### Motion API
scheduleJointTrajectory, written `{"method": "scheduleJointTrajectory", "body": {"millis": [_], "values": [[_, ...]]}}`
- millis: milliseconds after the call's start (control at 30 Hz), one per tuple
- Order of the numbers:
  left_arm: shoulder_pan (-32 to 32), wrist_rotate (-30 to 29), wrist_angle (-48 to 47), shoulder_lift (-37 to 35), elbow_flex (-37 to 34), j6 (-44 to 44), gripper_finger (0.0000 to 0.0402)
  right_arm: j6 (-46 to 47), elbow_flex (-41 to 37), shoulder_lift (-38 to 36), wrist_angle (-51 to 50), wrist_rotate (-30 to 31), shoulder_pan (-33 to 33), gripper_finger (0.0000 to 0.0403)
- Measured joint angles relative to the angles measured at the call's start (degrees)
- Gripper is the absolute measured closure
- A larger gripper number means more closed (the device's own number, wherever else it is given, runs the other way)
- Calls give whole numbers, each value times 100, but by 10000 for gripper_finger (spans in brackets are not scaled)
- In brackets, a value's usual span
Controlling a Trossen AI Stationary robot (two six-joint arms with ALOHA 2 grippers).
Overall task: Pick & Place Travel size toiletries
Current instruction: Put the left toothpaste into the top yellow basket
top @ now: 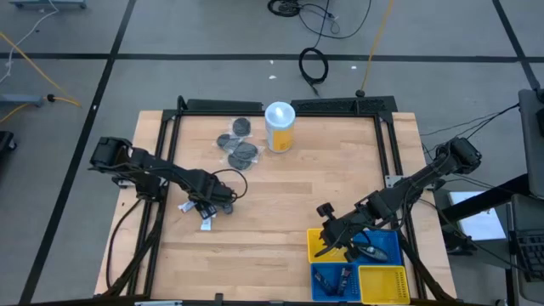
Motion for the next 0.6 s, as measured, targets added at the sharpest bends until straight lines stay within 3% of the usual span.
{"method": "scheduleJointTrajectory", "body": {"millis": [600], "values": [[111, 36, 413, 12, -114, 489, 272, -32, 0, 0, 64, 0, 2, 327]]}}
